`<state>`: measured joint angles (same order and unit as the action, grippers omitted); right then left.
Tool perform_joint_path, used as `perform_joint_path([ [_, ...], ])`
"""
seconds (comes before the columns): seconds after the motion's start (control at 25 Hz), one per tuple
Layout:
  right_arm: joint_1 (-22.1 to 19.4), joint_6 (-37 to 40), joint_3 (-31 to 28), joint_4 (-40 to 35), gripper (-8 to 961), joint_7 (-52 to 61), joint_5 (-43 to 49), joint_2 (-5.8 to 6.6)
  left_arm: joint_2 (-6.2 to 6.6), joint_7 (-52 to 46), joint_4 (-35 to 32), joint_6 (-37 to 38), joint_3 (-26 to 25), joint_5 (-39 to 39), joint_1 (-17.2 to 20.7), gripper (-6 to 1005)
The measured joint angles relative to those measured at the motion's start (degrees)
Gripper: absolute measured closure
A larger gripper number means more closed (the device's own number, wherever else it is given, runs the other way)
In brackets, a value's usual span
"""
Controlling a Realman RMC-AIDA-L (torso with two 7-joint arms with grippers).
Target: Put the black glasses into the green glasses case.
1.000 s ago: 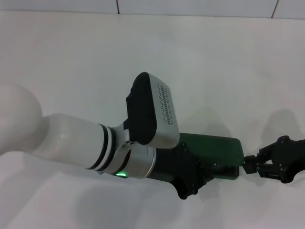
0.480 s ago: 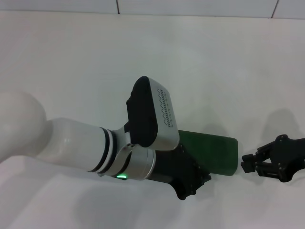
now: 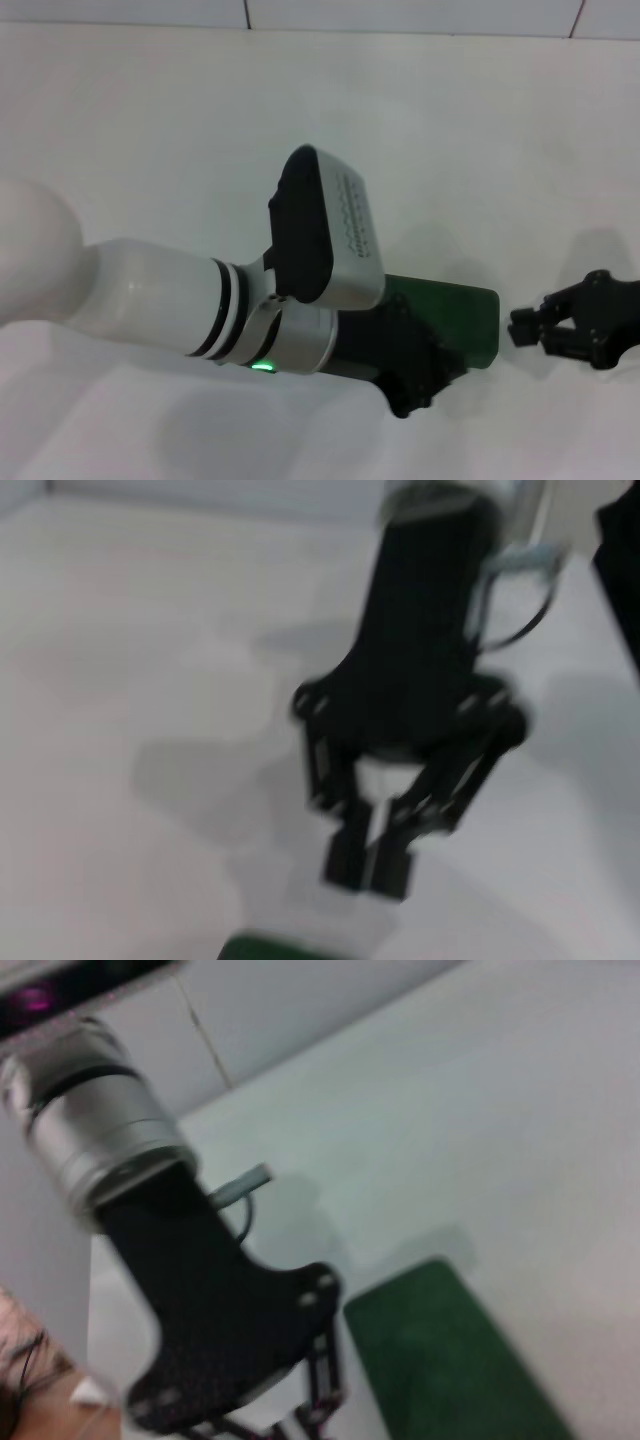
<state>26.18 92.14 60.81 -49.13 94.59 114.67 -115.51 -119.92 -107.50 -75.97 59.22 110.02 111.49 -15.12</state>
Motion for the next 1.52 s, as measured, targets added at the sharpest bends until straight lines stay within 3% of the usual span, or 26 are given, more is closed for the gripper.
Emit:
perform_joint_path([
  [0.24, -2.9, 4.0, -8.3, -1.9, 803, -3.4, -4.7, 0.19, 0.11, -0.3, -11.4, 2.9, -2.6, 0.1, 4.1, 945],
  [0.44, -6.1, 7.3, -15.2, -2.3, 802, -7.5, -10.0, 0.14, 0.13, 0.3, -12.5, 3.6, -7.5, -3.2, 4.5, 935],
  [0.56, -7.5, 8.1, -16.1, -2.0, 801, -11.4, -13.0, 0.08, 0.13, 4.2, -10.8, 7.8, -13.3, -12.7, 4.9, 904],
  [0.76, -8.0, 12.4, -15.5, -1.5, 800, -18.1, -15.0, -0.16, 0.17, 21.3, 2.3, 24.1, -24.5, -31.9, 2.8, 844],
  [0.92, -6.6, 14.3, -14.5, -1.3, 785, -16.8, -15.4, -0.4, 0.77, 35.5, 23.8, 43.7, -36.7, -40.9, -3.7, 790],
  [1.0, -6.0, 15.4, -11.1, -1.3, 757, -16.3, -17.5, -0.53, 1.53, 37.1, 29.7, 47.6, -40.4, -40.2, -5.8, 763],
  [1.12, -5.4, 15.5, -5.3, -1.8, 619, -16.0, -22.0, -0.5, 3.05, 40.9, 34.7, 48.9, -42.5, -37.3, -6.8, 723],
  [1.2, -4.9, 15.0, -2.6, -2.3, 527, -15.9, -24.0, -0.49, 3.56, 42.3, 36.4, 48.8, -43.3, -35.9, -6.8, 633],
  [1.44, -3.4, 14.6, 0.0, -2.4, 294, -16.2, -27.7, -0.66, 3.49, 44.4, 38.3, 48.8, -48.0, -28.2, -6.8, 361],
  [1.52, -3.1, 14.6, 0.3, -2.3, 206, -16.3, -28.1, -0.65, 3.38, 44.7, 38.4, 48.8, -49.0, -26.4, -6.7, 361],
])
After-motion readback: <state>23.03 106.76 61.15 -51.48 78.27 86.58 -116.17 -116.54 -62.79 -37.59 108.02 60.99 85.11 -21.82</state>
